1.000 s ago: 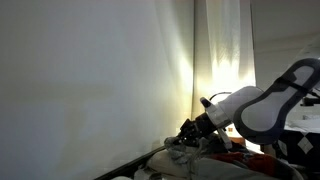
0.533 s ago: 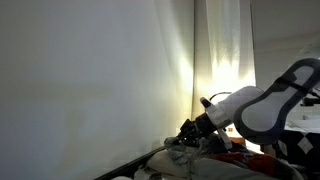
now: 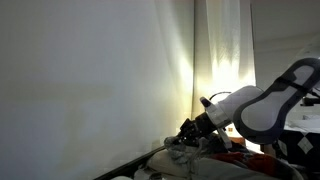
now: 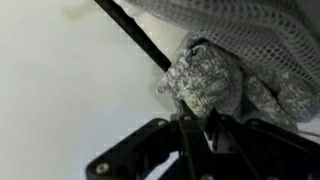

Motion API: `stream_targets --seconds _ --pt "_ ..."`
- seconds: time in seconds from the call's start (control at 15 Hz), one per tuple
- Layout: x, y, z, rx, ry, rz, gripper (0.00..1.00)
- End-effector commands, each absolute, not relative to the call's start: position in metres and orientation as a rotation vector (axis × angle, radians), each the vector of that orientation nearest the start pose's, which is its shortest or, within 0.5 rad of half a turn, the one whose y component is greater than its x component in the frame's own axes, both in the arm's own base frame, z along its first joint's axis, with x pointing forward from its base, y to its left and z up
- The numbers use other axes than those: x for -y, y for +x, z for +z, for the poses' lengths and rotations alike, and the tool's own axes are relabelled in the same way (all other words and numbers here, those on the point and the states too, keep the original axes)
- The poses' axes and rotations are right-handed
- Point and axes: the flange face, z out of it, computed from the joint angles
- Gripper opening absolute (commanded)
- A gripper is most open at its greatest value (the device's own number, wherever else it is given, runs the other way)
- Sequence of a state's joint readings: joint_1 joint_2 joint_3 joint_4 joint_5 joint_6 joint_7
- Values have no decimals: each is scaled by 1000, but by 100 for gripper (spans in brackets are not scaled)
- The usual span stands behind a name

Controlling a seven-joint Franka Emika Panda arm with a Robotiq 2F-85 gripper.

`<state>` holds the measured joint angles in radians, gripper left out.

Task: Put the socks on the grey bag

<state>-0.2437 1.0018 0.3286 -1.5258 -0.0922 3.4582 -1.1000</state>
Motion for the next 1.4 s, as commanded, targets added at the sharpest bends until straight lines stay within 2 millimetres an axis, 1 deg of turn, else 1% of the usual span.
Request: stream_targets --seconds 0.0,0.13,0.27,0.47,0.6,0.67,0.8,0.93,1.0,1.07,1.2,1.33 --pt "5 742 202 1494 -2769 -1508 4" --pt "13 742 202 1500 -2831 -1460 4" --pt "20 742 201 1519 -2915 -1374 4" --pt "17 744 196 1558 -3008 -1230 4" --pt "10 745 188 1590 -3022 -1118 4" --pt "-3 744 185 1603 -2981 -1080 4" --pt "-23 740 188 1614 -2889 -1070 4" --pt "-35 731 196 1623 -2833 -1090 4" --pt "-40 724 201 1637 -2818 -1108 4" --pt "-46 716 202 1651 -2801 -1113 4" --pt "-52 704 206 1710 -2798 -1117 4" --pt "-63 688 206 1782 -2761 -1096 4"
